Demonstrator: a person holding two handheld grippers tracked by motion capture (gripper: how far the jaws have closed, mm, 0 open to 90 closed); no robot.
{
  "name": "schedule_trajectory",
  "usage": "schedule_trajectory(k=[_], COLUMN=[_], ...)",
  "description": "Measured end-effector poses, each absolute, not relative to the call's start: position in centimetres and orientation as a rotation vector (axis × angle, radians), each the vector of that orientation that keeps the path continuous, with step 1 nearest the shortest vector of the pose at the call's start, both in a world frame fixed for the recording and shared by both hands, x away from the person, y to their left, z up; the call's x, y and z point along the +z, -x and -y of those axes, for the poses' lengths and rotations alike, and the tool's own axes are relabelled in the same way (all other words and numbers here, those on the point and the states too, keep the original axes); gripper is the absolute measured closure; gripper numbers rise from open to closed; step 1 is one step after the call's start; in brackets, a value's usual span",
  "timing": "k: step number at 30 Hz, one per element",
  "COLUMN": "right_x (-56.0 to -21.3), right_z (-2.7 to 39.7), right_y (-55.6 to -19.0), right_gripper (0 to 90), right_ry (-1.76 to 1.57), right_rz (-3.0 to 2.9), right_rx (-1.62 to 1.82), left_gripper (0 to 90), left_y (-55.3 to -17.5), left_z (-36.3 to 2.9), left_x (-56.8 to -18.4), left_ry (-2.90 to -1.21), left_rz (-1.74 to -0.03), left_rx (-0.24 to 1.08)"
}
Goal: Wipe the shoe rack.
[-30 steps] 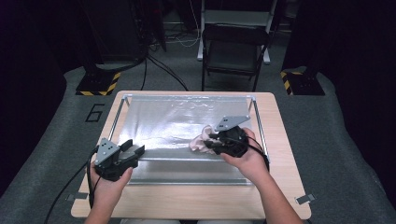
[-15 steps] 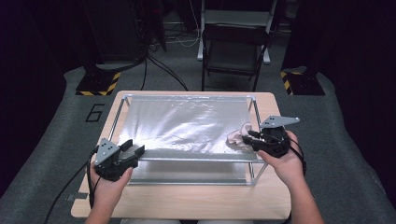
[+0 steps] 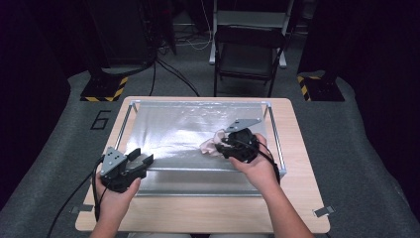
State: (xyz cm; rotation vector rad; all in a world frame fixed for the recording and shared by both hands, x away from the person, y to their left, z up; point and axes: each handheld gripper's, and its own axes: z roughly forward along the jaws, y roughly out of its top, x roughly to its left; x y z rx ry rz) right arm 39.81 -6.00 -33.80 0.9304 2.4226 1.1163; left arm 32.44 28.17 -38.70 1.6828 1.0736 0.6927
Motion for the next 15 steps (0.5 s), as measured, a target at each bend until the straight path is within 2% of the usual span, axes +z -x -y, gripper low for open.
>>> schedule_trajectory(k=[6,15], right_x=[-33.8,-33.8], right_z=[5.5,11.4], right_y=[-40.0,-40.2], right_gripper=[68.6,68.6], right_ry=[-0.915,-1.022], right_rz=[-2.431,-2.347], right_rx=[1.123,1.098], left_gripper=[47.2,47.2], left_y=[-32.4,-32.5], left_z=[-28.2,-28.2], left_x=[-38.7,-38.7], left_ry=[-1.686,-1.684], left_rz=[-1.072,-1.069], left_rx=[0.691,0.697])
